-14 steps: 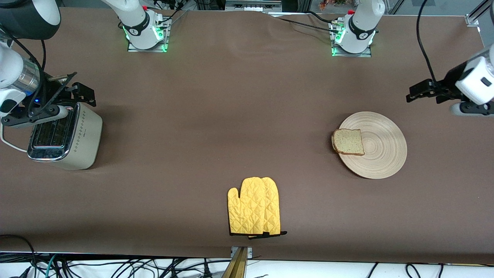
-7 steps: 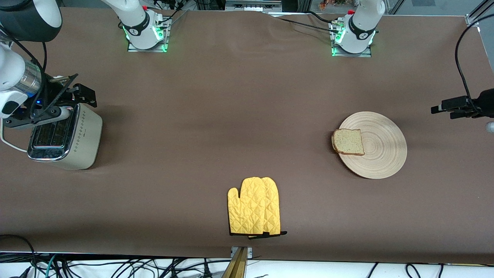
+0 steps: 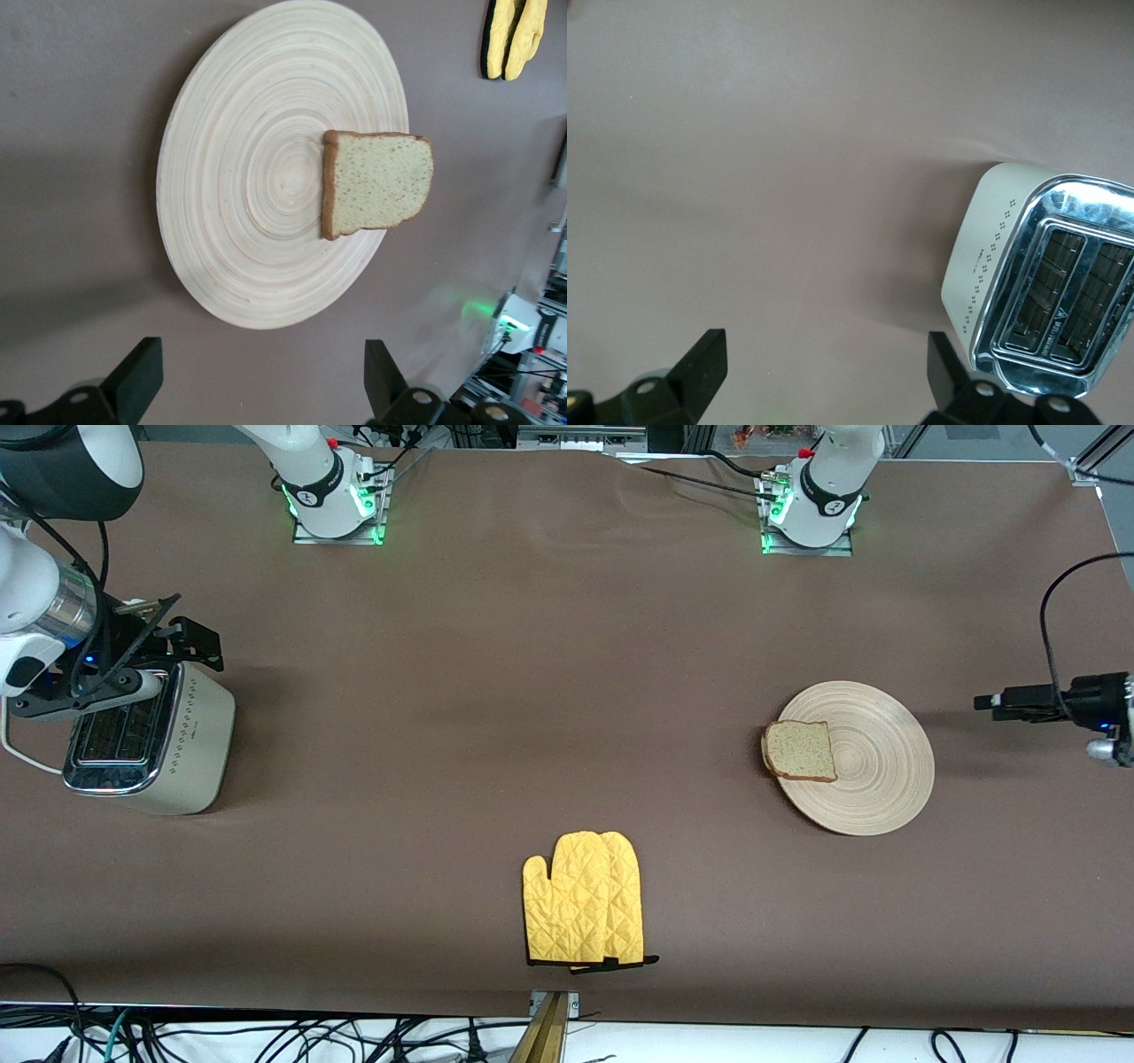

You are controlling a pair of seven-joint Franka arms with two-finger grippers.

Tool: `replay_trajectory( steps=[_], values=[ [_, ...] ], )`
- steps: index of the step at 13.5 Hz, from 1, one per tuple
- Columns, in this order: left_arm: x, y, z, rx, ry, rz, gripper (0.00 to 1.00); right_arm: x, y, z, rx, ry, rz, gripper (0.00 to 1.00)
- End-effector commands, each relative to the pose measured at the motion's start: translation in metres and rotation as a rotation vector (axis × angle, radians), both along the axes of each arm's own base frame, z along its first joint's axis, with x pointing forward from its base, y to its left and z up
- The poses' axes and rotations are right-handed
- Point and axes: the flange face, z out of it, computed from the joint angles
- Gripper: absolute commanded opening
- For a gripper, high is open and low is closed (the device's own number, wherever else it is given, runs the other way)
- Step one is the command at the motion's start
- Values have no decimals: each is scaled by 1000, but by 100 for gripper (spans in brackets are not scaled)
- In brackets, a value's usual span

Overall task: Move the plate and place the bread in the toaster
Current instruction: 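Grasp the wooden plate rim with the left gripper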

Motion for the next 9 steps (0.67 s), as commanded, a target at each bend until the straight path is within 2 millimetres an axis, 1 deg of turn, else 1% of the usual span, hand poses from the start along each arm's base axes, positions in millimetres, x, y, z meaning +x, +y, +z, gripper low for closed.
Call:
replay_trajectory(
  steps=[1,2,4,6,8,9],
  values=[
    [19,0,-41,-101,-65,-37,100,-2,6,7,9,-8,1,100],
    [20,-4,-57,-135,-83,-38,100,-2,8,7,21,-7,1,100],
    [28,-2,-72,-96,-148,-46,100,-2,9,6,24,-5,0,100],
    [30,-3,-92,-91,-185,-65,100,-2,9,6,26,-5,0,100],
    [29,-5,-100,-108,-185,-53,100,-1,9,5,26,-7,0,100],
    [29,-8,-111,-132,-181,-35,100,-1,9,5,26,-5,0,100]
  ],
)
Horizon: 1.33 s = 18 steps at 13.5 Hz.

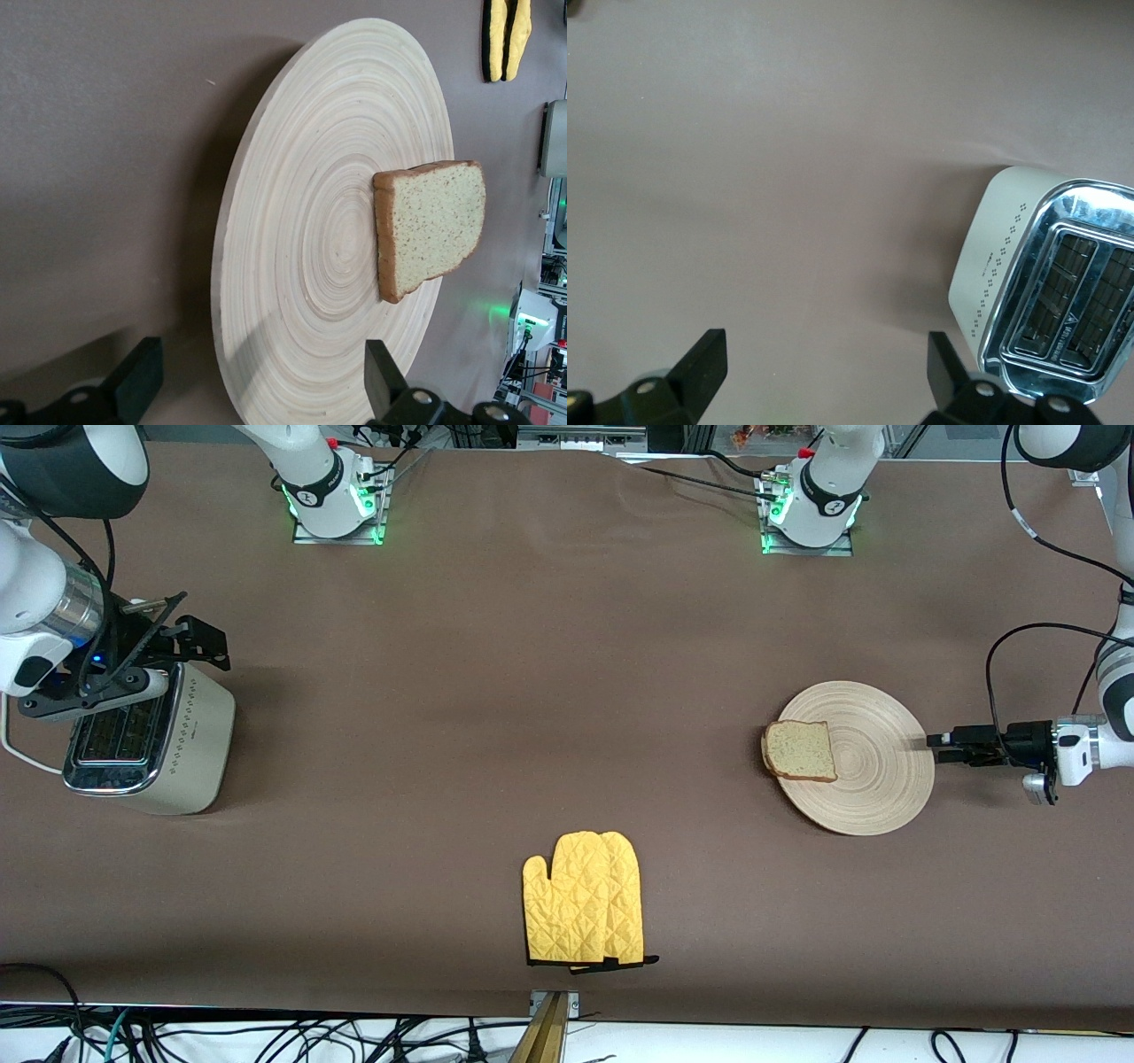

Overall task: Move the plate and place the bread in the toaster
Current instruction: 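Grasp the wooden plate rim with the left gripper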

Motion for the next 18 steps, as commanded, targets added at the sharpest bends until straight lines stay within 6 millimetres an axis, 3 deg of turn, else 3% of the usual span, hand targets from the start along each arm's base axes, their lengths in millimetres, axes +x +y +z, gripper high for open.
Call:
replay_trajectory(
  steps=[1,2,3,4,5,7,13,18],
  values=[
    [8,-10,-22,-76,-33,34,100,-1,3,4,14,-3,-7,100],
    [11,-19,-31,-99,-34,37,100,-1,3,5,14,-5,-7,100],
    [14,-27,-32,-110,-51,21,86,0,3,5,15,-6,-7,100],
    [14,-27,-32,-112,-54,17,51,-1,3,5,14,-5,-7,100],
    [13,-24,-32,-111,-55,22,24,-1,3,4,14,-5,-7,100],
    [12,-21,-31,-111,-57,27,0,-1,3,4,14,-3,-7,100],
    [9,-19,-30,-123,-37,40,0,-1,0,4,14,-3,-7,100],
    [7,-44,-16,-305,93,95,0,-1,-4,4,13,-1,-1,100]
  ],
)
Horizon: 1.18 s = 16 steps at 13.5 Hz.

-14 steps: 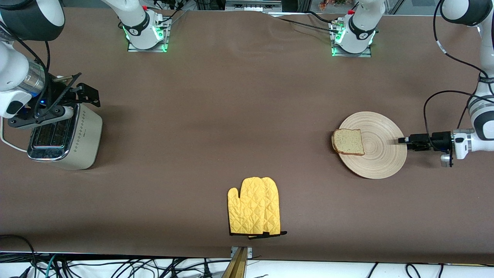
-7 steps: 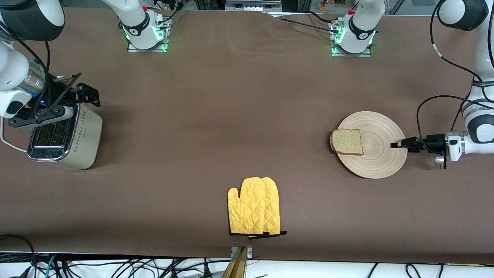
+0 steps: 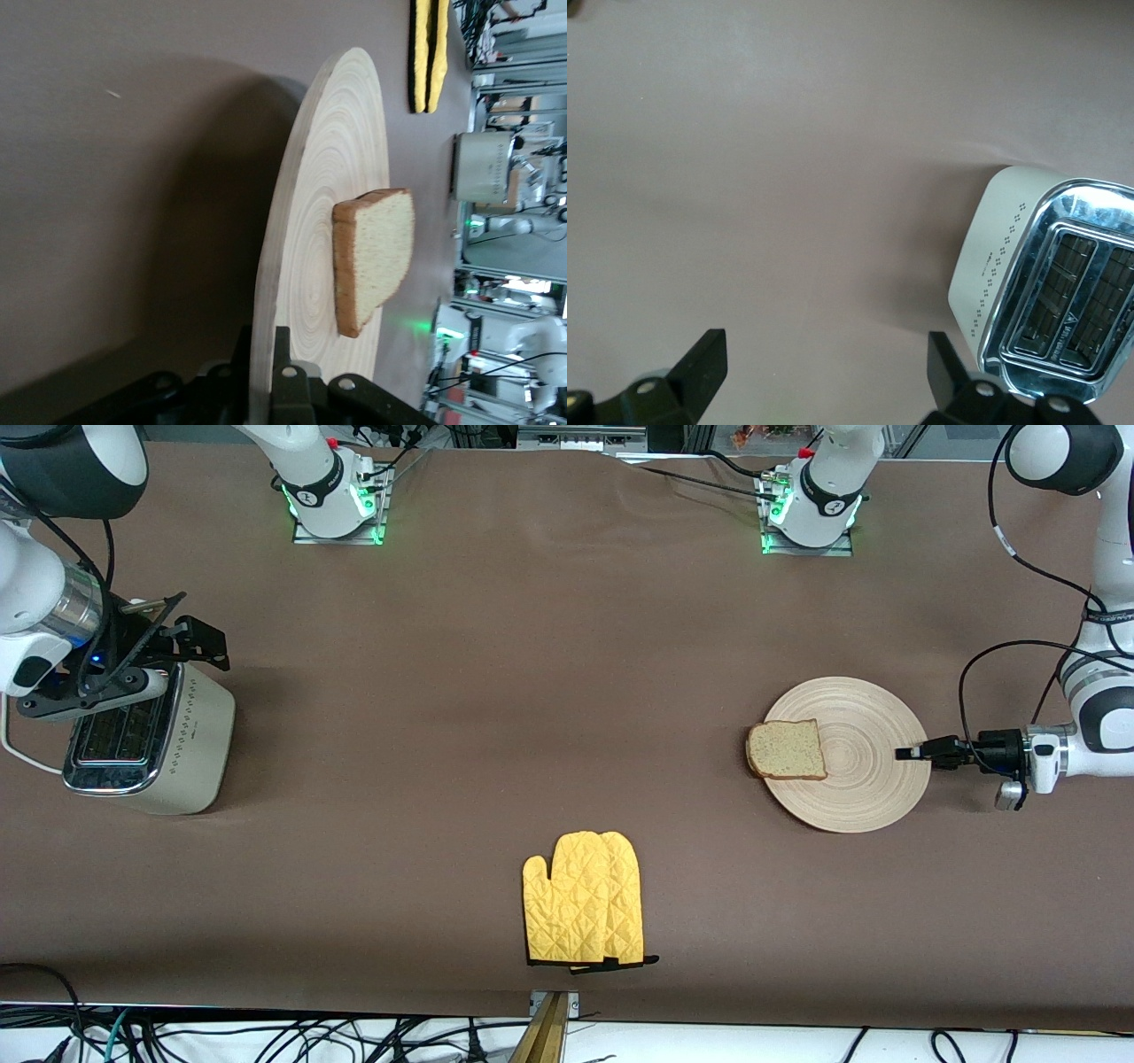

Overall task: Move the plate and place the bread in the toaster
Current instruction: 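Grasp the wooden plate rim with the left gripper, then slide the plate with bread toward the table middle with the left gripper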

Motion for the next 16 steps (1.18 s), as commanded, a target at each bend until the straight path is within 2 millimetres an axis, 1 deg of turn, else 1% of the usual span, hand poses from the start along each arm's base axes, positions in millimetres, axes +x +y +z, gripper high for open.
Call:
replay_trajectory(
  steps=[1,2,4,5,6,8,9,10,12,15,16],
  values=[
    [6,-19,17,-107,69,17,0,-1,-2,4,13,1,4,100],
    [11,-30,21,-117,68,4,0,-1,-5,4,12,0,-1,100],
    [33,-71,38,-133,81,-40,0,-2,-8,6,12,2,-5,100],
    [44,-104,43,-115,148,-59,0,-2,-8,7,13,1,-7,100],
    [52,-125,47,-108,156,-73,0,-2,-14,7,12,2,-16,100],
    [66,-172,48,-88,124,-111,0,-2,-17,8,12,0,-21,100],
    [71,-199,48,-83,96,-126,0,-2,-17,8,12,0,-21,100],
    [74,-224,47,-84,75,-137,0,-2,-16,9,12,-1,-21,100],
    [68,-279,34,-83,19,-143,0,-3,-15,9,12,0,-19,100],
    [54,-346,21,-103,-14,-99,0,-3,-14,9,14,-1,-18,100],
    [50,-368,22,-138,-5,-66,0,-3,-14,9,14,-1,-18,100]
  ],
)
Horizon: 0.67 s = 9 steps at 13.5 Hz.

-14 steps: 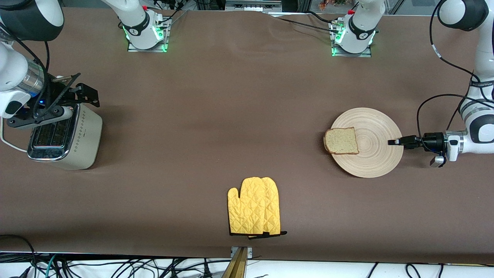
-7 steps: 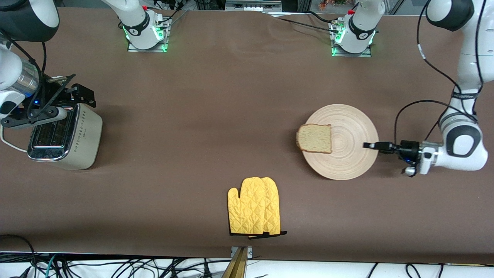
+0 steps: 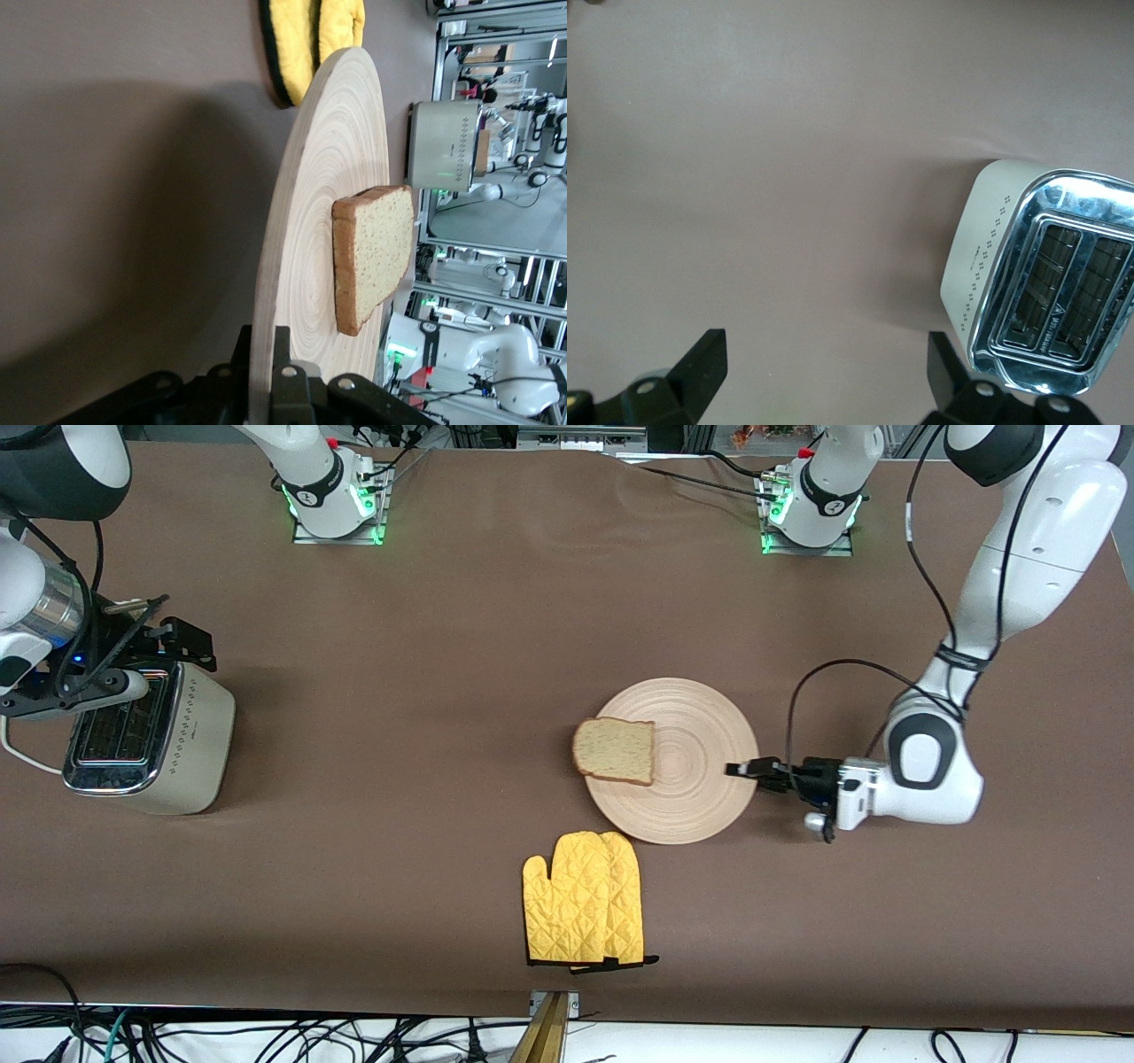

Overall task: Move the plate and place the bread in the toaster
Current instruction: 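Slide the plate with bread toward the table middle with the left gripper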

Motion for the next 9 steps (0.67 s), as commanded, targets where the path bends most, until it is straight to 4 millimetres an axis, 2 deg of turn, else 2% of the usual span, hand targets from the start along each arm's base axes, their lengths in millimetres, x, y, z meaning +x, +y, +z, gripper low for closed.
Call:
replay_trajectory(
  steps=[1,6,7,9],
  values=[
    [-12,-46,4,-74,-14,58,0,-3,0,8,16,0,8,100],
    [-34,-119,-18,-109,-1,36,0,-3,0,7,16,0,8,100],
    [-37,-126,-22,-109,-9,28,0,-2,0,6,16,1,8,100],
    [-41,-124,-34,-112,-25,22,0,-2,0,6,16,1,8,100]
  ],
)
